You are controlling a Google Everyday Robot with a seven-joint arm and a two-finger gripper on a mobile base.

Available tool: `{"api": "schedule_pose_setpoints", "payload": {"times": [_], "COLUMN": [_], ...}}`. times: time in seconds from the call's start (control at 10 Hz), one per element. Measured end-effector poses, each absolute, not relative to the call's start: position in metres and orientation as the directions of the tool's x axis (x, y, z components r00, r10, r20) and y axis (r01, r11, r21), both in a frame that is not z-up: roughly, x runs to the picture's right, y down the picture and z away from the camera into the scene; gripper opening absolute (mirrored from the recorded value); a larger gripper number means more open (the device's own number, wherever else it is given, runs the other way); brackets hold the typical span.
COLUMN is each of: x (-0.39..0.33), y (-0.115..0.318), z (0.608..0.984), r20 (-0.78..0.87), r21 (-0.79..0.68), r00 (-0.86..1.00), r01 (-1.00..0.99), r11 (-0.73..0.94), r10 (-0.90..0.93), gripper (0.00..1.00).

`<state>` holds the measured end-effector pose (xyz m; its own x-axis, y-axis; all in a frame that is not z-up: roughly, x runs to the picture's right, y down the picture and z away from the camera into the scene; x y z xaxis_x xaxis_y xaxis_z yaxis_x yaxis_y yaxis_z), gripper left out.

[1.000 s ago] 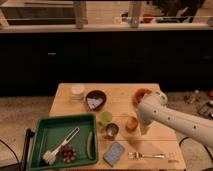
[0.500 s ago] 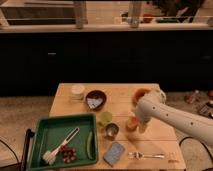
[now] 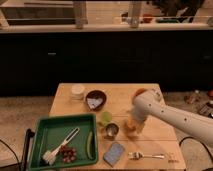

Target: Place apple in metal cup

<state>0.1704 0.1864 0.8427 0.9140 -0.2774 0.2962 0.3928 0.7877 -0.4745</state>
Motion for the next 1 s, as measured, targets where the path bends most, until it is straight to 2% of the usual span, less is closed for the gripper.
{"api": "schedule_pose_setpoints", "payload": {"times": [0.4,0.6,1.0], "x": [0.175,0.178,0.178], "y": [0.189,0.191,0.192], "z": [0.845,0.841,0.835], "r20": [0.321,0.324,0.322], "r21": [-0.479,-0.479,-0.464], "r00": [0.906,0.904,0.903], "r01": [0.407,0.41,0.412], "r11": [0.778,0.776,0.784], "r10": [-0.276,-0.278,-0.284], "gripper": [0.8,0.76,0.39]}}
